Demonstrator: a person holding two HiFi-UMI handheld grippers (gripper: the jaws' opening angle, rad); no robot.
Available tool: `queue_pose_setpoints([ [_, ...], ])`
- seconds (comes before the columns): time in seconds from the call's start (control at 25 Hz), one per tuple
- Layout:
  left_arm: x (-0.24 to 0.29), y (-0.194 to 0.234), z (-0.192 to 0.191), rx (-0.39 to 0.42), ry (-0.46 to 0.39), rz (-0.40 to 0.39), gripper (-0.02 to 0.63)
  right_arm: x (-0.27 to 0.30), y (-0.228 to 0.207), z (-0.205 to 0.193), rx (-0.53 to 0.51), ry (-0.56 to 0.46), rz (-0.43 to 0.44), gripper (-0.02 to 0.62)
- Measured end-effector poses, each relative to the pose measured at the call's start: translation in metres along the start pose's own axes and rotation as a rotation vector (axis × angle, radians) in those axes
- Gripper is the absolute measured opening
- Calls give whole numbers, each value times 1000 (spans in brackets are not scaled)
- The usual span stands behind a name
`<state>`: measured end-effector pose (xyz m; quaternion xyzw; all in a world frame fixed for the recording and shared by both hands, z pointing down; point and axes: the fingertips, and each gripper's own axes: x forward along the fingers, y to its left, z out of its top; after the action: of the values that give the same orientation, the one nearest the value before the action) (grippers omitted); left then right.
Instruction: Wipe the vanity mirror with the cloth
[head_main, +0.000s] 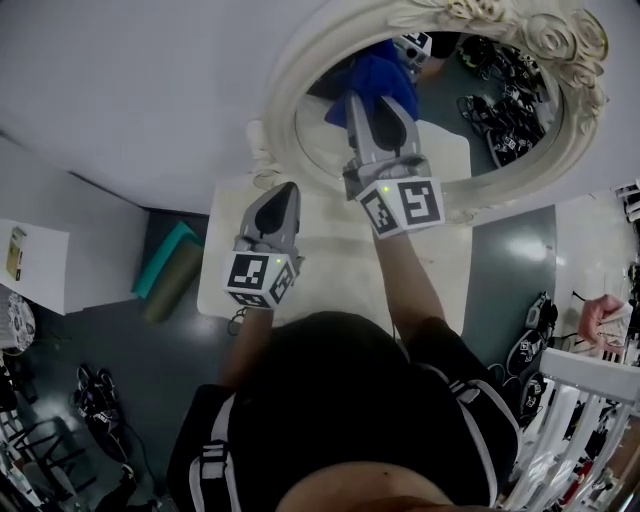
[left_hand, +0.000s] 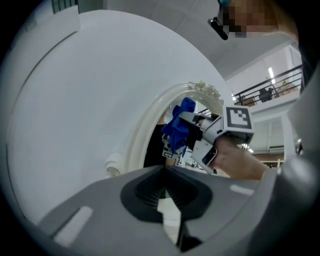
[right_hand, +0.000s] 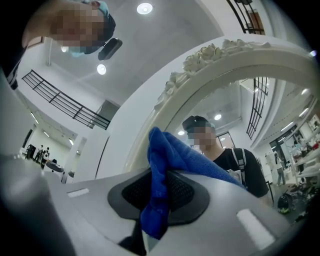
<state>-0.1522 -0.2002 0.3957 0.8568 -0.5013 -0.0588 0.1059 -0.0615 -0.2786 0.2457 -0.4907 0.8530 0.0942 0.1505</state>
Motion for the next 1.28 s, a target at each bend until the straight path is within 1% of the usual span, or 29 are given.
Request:
queue_pose_setpoints([
  [0.12,-3,6,-1,-3,4,10,6,6,14,-12,10,20,31,67],
  [0.28,0,0,0,-4,2,16,6,9,26,-27,30,48,85,67],
  [0.52,-3,16,-3,-6,1,30,6,19,43,-45,52,63,117,66],
  [0.84,-5,2,-1,4,-1,33,6,20,43,-44,119,56,165,67],
  [1.0,-15,-2,5,13,-15,43,6,7,47,-37,111,28,185,69],
  [1.16,-18,-11,13,39,-21,33,6,-17,44,-14,89,-8,163,69],
  [1.28,-22,-19,15,51,-16,9,6,-42,38,1,79,-21,121,69],
])
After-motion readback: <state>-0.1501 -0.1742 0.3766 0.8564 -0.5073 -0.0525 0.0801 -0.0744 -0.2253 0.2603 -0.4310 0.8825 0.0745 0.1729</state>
